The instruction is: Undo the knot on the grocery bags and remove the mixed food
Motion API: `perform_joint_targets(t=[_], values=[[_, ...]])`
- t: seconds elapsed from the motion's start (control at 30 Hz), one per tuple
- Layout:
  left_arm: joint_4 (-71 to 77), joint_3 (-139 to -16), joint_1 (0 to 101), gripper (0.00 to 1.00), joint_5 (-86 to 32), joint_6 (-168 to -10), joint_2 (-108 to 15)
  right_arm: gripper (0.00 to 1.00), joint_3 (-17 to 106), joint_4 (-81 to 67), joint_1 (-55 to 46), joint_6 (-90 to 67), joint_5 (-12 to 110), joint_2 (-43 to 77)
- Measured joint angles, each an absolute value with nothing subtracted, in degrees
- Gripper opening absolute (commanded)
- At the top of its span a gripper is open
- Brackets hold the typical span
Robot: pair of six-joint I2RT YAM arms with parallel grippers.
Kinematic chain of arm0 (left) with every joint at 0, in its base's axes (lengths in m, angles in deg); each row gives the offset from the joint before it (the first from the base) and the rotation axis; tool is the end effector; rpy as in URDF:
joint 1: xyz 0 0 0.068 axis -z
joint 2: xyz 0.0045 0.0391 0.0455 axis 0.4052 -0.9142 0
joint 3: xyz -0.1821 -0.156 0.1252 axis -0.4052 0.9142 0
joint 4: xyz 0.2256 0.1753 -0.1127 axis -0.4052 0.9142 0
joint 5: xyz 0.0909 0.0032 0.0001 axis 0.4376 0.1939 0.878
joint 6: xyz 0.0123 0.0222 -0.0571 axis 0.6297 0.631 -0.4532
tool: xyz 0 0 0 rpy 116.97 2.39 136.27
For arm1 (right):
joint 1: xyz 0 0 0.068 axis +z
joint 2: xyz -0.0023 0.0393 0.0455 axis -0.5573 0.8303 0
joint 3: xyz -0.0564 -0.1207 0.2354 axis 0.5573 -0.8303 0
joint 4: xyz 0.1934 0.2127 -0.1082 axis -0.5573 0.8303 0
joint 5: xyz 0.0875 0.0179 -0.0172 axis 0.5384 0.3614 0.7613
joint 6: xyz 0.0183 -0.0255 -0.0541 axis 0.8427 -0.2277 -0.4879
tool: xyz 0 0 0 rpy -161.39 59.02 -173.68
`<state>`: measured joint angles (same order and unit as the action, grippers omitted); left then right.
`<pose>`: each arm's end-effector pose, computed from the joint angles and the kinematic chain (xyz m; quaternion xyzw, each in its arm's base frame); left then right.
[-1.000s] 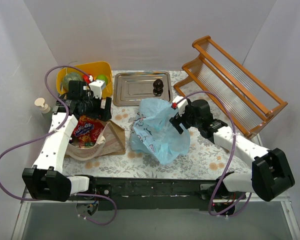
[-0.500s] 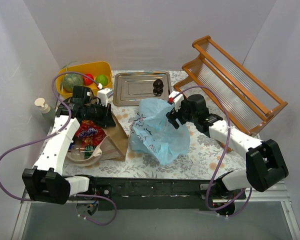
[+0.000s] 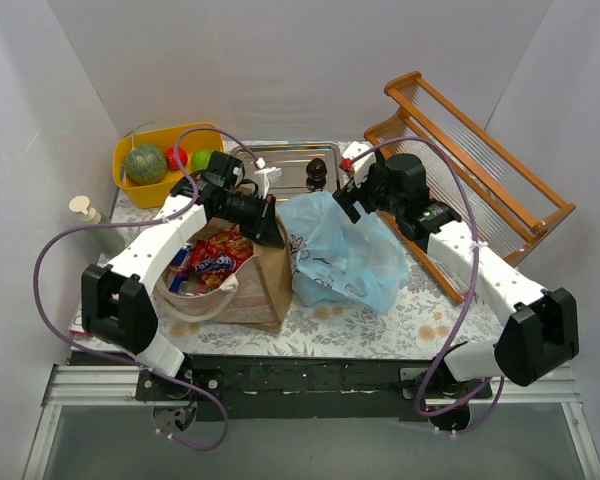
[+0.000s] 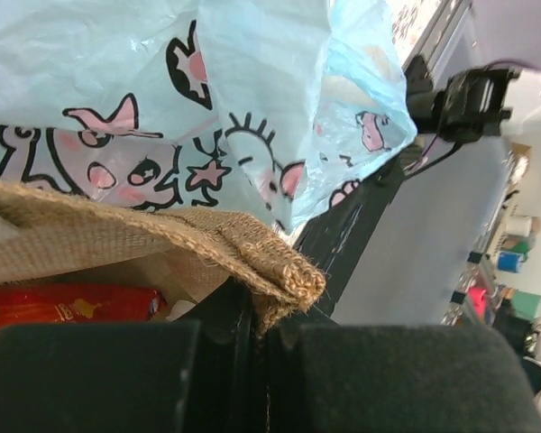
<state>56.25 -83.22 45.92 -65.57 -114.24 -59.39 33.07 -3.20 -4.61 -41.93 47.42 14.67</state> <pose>0.3223 -0.1677 0.2906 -0.0163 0.8940 -0.4477 0.0110 0.3317 0.1918 0.3163 -0.3889 0.7135 0.0733 0.5782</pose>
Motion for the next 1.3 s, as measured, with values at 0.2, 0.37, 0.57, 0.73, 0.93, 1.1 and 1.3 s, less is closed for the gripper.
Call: perform_joint_targets(t=[0.2, 0.37, 0.57, 0.73, 0.93, 1.1, 1.3], values=[[50.4, -89.3, 49.3, 0.45, -67.3, -121.4, -67.0, 0.97, 33.7, -0.3, -4.6, -43.0, 48.5, 7.6], [51.1, -94.7, 51.1, 0.73, -69.6, -122.4, -69.4, 0.94, 33.8, 2.6, -4.6, -44.3, 51.0, 4.6], [59.2, -102.8, 49.3, 0.87, -60.8, -116.9, -67.0, 0.91, 37.7, 9.4, -4.6, -45.4, 59.5, 5.6], [63.2, -104.2, 42.7, 0.91, -44.3, -110.3, -59.3, 0.84, 49.9, 9.3, -3.0, -42.3, 65.8, 12.1], [65.2, -103.2, 30.9, 0.91, -34.0, -102.3, -55.5, 0.7, 62.6, 7.2, 7.6, -40.7, 68.1, 22.3], [67.4, -102.6, 29.8, 0.81, -35.0, -99.1, -61.2, 0.67, 58.9, 7.1, 15.7, -40.0, 69.5, 25.4], [70.4, -101.1, 30.0, 0.24, -38.4, -94.9, -69.3, 0.67, 45.3, 8.5, 22.6, -46.0, 68.4, 23.4]])
